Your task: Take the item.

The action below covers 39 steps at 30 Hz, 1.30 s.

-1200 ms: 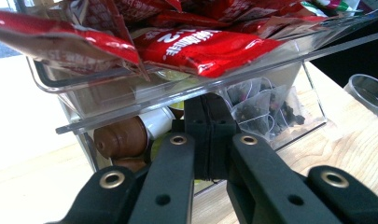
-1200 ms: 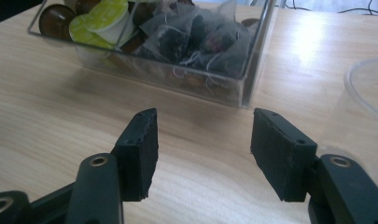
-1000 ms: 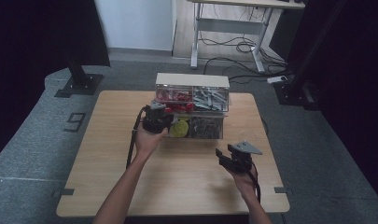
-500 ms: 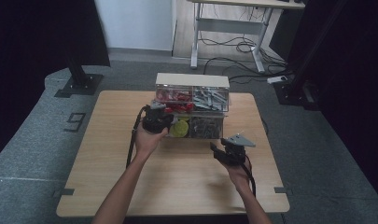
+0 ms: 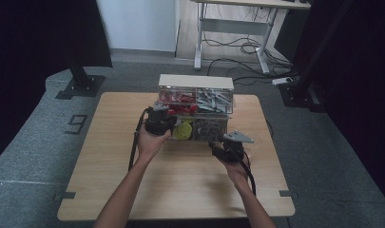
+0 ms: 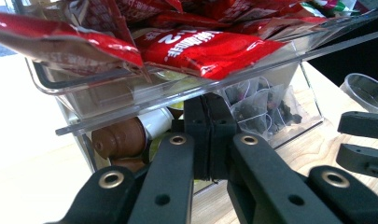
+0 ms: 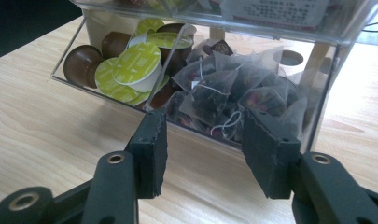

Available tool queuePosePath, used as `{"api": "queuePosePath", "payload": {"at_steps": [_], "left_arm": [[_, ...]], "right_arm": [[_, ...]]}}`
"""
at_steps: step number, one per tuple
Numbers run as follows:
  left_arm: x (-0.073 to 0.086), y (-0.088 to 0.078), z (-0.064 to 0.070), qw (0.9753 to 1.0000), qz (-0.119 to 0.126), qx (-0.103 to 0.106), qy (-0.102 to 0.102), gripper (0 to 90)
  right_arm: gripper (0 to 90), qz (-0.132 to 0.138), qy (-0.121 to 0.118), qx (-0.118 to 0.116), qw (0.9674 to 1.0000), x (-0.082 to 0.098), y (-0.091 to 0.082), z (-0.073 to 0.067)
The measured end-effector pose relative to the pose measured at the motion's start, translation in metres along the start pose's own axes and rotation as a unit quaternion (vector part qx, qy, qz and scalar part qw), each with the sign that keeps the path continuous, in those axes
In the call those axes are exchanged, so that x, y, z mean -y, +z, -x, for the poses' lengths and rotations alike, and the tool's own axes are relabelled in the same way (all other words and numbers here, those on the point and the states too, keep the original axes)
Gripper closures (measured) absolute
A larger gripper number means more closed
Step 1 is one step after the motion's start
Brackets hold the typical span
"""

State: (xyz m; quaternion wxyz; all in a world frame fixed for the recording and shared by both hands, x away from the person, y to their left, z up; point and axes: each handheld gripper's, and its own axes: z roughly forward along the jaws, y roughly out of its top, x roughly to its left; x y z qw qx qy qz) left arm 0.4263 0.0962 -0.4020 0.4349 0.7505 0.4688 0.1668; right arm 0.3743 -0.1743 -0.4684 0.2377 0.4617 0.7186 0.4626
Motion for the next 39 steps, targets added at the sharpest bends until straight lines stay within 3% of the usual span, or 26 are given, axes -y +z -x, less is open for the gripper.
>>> {"api": "queuePosePath", "payload": {"at_steps": [12,33,39], "left_arm": [[0.000,0.000,-0.001,1.0000,-0.001,0.003,-0.001,89.3],[0.001,0.002,-0.001,0.9999,0.001,0.011,-0.003,88.9],[0.001,0.002,-0.001,0.9999,0.004,0.012,-0.004,88.9]], "right_arm": [[54.3,-0.010,-0.002,-0.009,0.9999,-0.010,0.021,-0.005],[55.5,-0.027,-0.020,0.001,0.9994,-0.016,0.047,-0.011],[57.0,-0.026,-0.011,0.005,0.9996,-0.017,0.054,-0.007]]}}
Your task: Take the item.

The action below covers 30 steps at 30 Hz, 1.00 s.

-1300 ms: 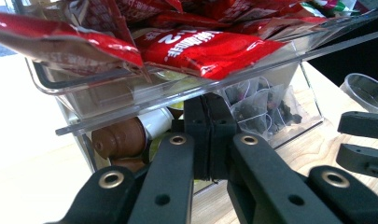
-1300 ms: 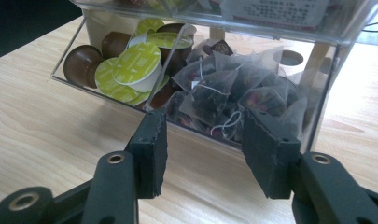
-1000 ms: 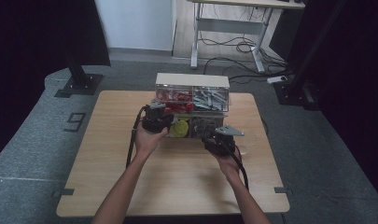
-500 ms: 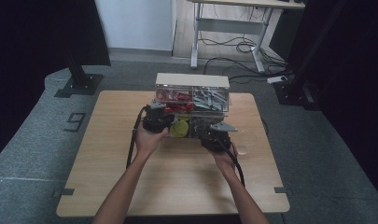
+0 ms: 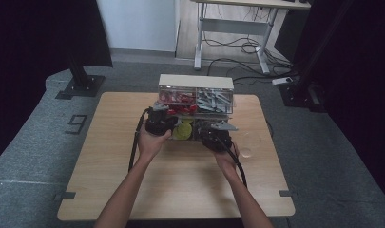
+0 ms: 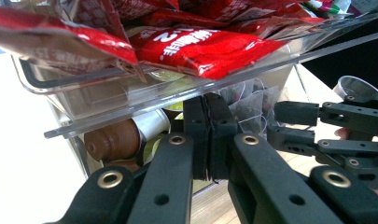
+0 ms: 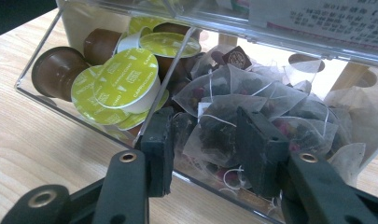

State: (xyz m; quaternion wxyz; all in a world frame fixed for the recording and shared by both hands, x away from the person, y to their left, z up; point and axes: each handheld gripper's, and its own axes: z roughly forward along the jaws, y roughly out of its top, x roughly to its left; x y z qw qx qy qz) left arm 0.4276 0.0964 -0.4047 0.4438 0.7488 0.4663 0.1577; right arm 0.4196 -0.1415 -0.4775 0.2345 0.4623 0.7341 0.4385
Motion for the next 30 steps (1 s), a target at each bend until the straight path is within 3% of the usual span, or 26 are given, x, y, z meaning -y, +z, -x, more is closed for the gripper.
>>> {"api": "queuePosePath", "payload": {"at_steps": [17,26,30], "left_arm": [[0.000,0.002,0.002,1.0000,0.001,0.001,0.001,88.5],[0.001,0.002,0.002,1.0000,0.002,0.003,0.001,88.3],[0.001,0.002,0.002,1.0000,0.002,0.003,0.000,88.3]], "right_arm": [[59.9,-0.020,-0.005,0.008,0.9998,0.005,0.015,0.001],[87.5,-0.027,-0.012,0.007,0.9995,0.006,0.021,0.005],[89.2,-0.026,-0.005,-0.001,0.9996,0.006,0.019,0.008]]}}
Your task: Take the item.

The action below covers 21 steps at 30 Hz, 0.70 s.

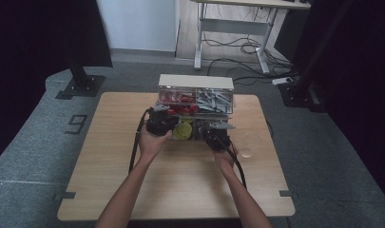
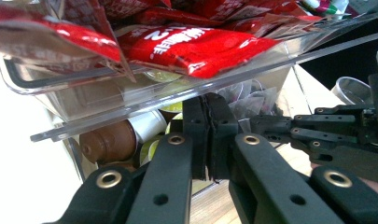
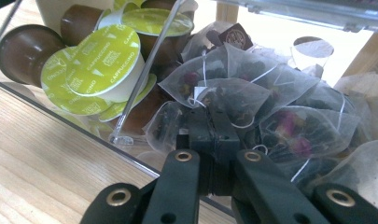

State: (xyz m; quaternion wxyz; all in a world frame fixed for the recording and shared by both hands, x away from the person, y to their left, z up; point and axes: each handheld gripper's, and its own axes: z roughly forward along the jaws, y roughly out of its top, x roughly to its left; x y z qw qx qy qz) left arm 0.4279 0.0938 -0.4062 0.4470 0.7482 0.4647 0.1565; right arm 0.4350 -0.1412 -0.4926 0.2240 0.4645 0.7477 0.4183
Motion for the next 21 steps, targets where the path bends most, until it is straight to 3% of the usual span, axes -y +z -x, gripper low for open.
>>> {"api": "queuePosePath", "payload": {"at_steps": [11,21], "left_arm": [[0.000,0.000,0.000,1.0000,0.000,0.000,0.000,88.3],[0.000,0.000,0.000,1.0000,-0.001,0.000,-0.001,88.3]], "right_arm": [[89.3,0.033,0.011,-0.010,0.9993,-0.008,-0.018,0.002],[89.4,0.060,0.003,-0.024,0.9979,-0.017,-0.038,0.000]]}}
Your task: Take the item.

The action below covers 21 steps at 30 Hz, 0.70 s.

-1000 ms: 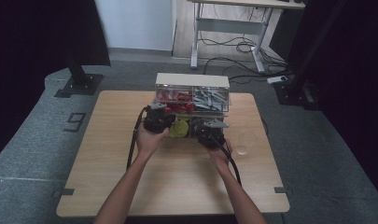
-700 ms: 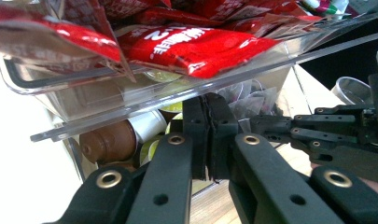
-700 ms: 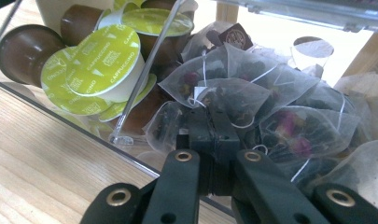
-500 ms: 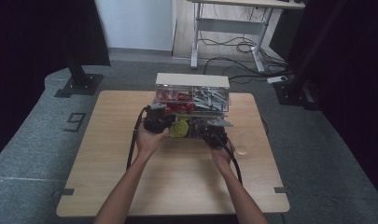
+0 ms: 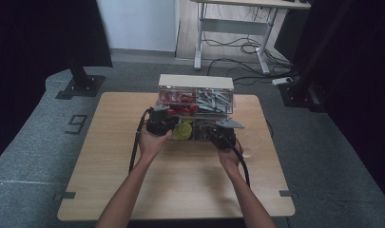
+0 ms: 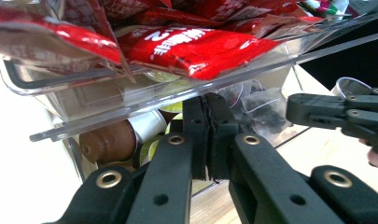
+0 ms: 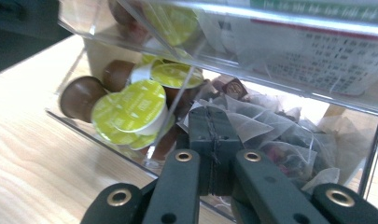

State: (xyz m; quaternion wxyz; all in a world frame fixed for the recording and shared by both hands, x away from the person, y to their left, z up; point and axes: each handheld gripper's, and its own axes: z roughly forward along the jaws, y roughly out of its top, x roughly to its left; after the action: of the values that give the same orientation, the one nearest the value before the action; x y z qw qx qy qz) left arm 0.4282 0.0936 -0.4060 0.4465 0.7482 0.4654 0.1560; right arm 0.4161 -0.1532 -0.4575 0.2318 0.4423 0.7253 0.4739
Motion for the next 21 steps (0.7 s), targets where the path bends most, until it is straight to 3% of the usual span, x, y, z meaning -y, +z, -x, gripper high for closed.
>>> {"api": "queuePosePath", "payload": {"at_steps": [21], "left_arm": [[0.000,0.000,0.000,1.0000,-0.001,-0.001,0.000,88.3]], "right_arm": [[89.4,0.037,0.009,-0.012,0.9992,-0.008,-0.034,0.007]]}}
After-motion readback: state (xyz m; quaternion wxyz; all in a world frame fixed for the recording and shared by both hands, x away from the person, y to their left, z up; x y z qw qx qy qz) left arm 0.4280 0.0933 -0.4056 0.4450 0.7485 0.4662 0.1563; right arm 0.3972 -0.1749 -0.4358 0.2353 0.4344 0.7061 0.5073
